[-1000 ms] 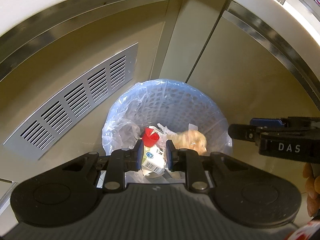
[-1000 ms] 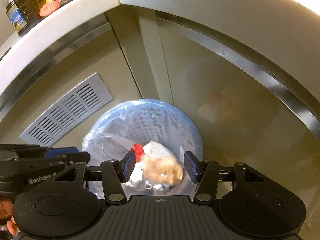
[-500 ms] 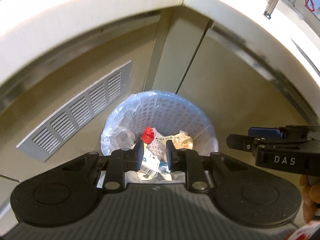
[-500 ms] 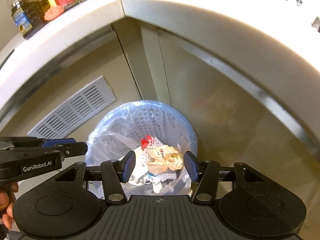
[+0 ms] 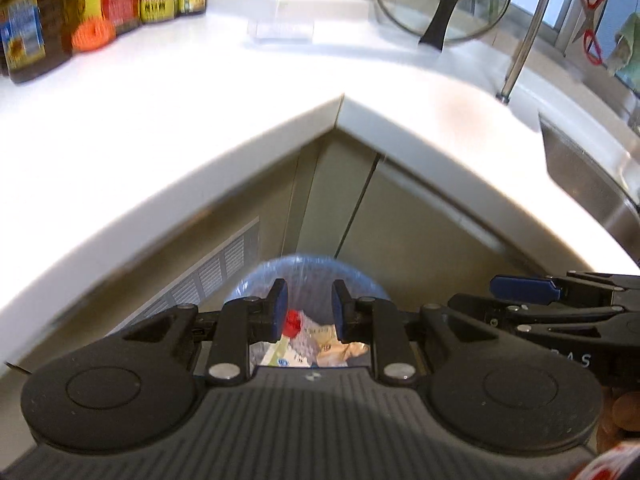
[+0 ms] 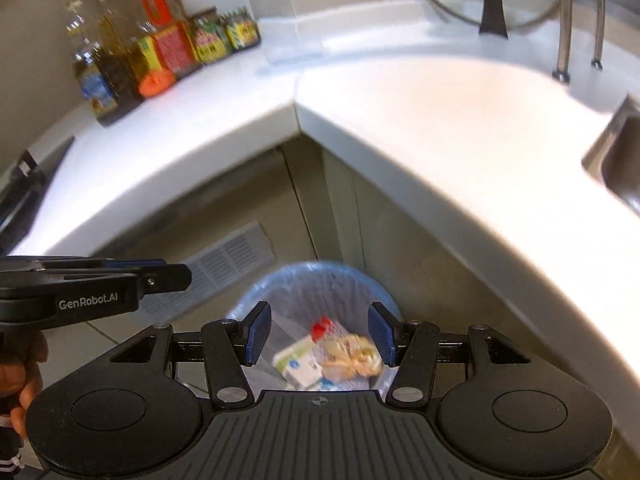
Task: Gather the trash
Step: 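Withdraw both open tools up from the wastebasket to the countertop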
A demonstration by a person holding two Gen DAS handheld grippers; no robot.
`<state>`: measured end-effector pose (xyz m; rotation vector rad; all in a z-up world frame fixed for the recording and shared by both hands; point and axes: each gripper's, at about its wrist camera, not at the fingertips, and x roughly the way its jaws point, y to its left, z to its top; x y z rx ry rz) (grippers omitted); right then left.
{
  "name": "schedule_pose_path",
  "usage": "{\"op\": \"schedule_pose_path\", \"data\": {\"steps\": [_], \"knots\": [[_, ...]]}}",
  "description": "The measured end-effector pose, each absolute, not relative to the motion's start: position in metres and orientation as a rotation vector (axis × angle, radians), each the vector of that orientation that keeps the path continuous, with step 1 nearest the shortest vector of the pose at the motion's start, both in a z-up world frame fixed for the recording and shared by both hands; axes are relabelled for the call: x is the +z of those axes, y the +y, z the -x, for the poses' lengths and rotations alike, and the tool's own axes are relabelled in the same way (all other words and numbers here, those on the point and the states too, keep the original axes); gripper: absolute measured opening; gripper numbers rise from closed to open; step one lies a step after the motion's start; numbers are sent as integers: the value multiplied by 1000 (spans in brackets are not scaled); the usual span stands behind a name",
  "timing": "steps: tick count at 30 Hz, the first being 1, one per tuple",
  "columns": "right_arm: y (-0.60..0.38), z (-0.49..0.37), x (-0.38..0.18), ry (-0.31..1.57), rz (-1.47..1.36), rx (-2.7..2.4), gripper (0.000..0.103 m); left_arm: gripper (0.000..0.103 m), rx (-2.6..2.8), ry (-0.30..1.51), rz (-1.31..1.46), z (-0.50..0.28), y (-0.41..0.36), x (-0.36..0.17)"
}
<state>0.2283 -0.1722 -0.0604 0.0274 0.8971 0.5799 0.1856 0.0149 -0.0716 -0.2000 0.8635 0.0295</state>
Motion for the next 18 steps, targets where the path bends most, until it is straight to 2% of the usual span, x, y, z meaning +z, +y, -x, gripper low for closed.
{"op": "schedule_pose_path", "data": {"steps": [9,18], "knots": [[-180,-243,-15,782,-62,605,54,22,70,779,196,-191,18,-23],[-187,-279,10,709,-93,656,54,29,196,695,205,-202,35,12]]}}
